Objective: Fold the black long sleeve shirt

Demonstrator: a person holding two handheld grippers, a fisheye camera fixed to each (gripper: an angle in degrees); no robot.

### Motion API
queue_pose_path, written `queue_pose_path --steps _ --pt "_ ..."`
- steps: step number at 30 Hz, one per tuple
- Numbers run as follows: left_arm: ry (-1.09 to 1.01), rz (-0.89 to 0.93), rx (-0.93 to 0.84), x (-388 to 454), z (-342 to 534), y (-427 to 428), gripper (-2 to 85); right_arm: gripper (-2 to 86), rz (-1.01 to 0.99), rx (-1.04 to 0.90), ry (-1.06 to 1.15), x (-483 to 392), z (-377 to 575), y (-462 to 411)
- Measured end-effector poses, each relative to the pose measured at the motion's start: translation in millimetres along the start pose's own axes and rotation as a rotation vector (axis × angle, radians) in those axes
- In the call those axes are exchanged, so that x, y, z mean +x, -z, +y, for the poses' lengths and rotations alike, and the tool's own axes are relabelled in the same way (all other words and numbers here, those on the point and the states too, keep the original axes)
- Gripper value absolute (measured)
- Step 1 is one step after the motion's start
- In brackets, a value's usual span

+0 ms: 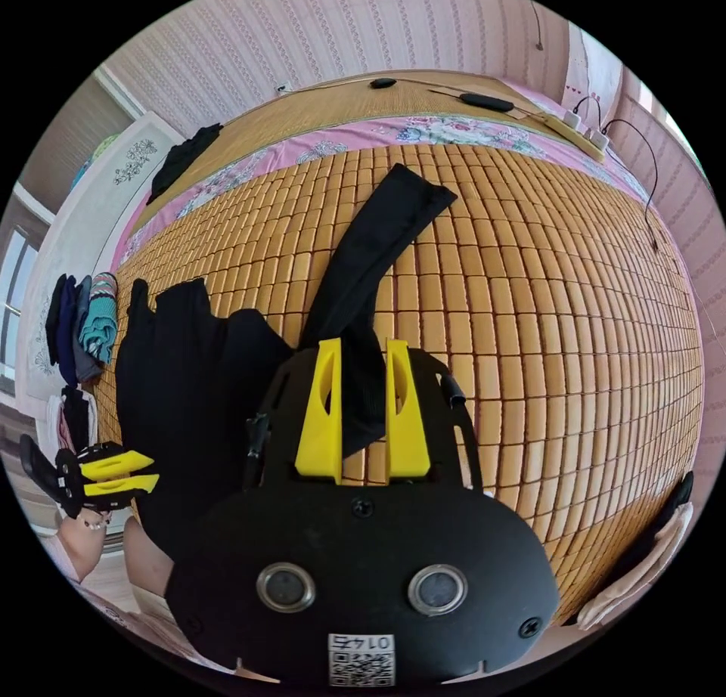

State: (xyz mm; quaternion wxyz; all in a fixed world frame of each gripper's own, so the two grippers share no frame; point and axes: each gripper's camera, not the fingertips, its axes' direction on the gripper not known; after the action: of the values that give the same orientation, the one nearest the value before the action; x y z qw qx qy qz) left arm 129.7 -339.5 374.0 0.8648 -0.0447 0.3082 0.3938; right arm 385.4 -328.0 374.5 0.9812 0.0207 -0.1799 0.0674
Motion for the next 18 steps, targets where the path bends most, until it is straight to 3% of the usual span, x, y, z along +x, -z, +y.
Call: queue_pose_path --steps 6,12,18 --pt "-0.023 0.027 -0.051 -14.2 -45.2 -13.6 5.2 0.4 0.073 0.177 -0.094 25.9 81.5 93.6" --pt "-0.019 0.039 -0.082 -15.4 -92.0 -25.5 5.2 3.9 0.046 0.026 -0.273 40.2 182.8 132.2" --pt "-0.077 0.025 -0.132 -9.1 -154.9 -70.4 5.5 7.4 0.143 0.092 -0.470 95.1 192.4 130.6"
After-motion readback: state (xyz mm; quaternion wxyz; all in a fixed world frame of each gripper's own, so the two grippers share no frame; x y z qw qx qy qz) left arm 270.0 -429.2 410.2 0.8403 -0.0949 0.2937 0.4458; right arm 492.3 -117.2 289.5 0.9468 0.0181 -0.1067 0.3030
